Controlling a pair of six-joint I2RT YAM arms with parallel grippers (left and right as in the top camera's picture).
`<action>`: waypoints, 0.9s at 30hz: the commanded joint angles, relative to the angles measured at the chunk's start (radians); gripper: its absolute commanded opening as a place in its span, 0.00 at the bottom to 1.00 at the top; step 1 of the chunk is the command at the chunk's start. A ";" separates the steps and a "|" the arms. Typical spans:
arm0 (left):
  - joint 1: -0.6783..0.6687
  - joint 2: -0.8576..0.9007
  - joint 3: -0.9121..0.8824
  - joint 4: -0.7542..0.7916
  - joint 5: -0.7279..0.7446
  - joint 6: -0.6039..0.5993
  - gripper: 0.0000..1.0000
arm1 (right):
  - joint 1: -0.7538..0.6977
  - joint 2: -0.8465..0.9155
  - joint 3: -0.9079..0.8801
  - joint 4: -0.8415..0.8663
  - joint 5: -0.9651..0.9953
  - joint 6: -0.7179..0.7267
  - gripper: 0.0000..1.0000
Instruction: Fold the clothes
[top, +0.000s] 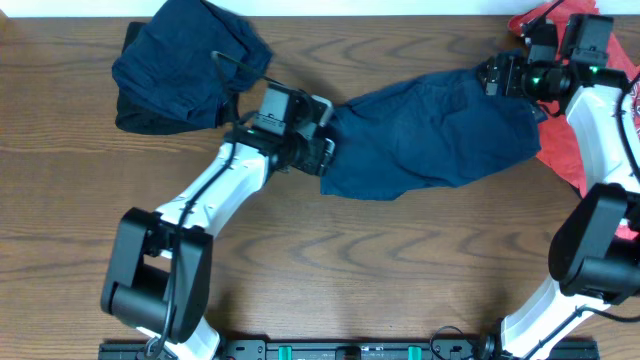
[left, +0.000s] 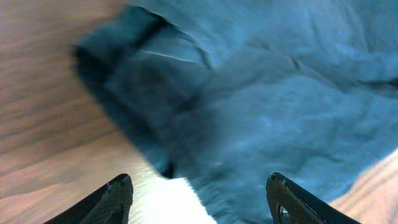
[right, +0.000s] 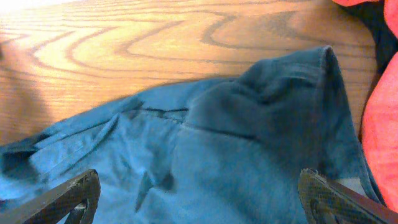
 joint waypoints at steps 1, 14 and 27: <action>-0.039 0.043 0.019 0.008 0.053 0.026 0.71 | -0.002 -0.009 0.010 -0.027 -0.013 -0.008 0.99; -0.070 0.201 0.019 0.183 0.008 0.011 0.71 | -0.002 -0.009 0.010 -0.051 0.010 -0.008 0.99; 0.120 0.227 0.053 0.094 -0.098 -0.066 0.71 | 0.000 -0.002 0.010 -0.126 0.089 -0.009 0.99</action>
